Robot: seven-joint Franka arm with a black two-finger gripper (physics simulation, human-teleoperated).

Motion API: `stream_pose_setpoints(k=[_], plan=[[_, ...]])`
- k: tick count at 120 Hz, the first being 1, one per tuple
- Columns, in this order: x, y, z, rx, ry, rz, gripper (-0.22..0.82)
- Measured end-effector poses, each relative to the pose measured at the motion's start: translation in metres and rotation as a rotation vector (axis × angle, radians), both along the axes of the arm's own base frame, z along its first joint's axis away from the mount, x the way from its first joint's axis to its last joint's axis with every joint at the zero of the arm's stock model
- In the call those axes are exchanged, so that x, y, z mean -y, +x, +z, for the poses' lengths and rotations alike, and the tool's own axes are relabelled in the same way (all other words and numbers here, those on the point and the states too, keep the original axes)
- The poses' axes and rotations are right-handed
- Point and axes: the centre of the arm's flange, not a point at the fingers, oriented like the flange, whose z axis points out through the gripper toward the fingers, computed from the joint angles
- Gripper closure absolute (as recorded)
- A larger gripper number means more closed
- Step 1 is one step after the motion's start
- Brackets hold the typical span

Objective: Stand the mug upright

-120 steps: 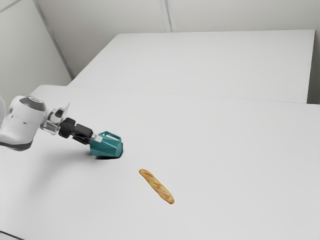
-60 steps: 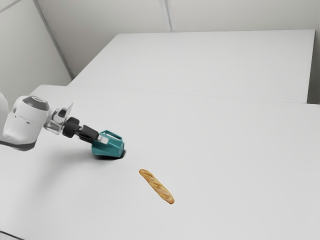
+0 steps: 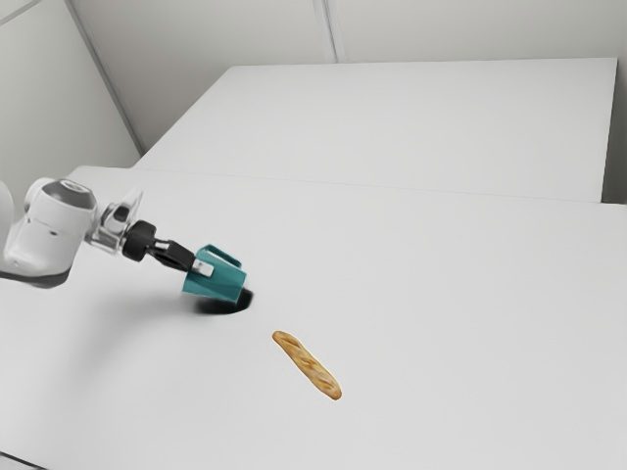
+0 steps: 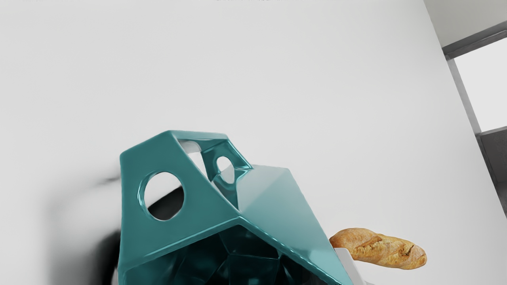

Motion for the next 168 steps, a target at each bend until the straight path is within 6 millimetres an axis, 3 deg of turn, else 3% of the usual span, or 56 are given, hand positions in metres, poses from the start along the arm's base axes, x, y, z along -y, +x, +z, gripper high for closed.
stream_pose_setpoints(k=[47,93,124,168], plan=[[0.043,0.005,0.078,0.060,0.182,-0.145,0.79],[0.080,0.004,0.111,0.006,0.537,-0.282,0.79],[0.101,-0.006,0.114,-0.018,0.712,-0.293,0.79],[0.116,-0.013,0.089,-0.059,0.871,-0.226,0.79]])
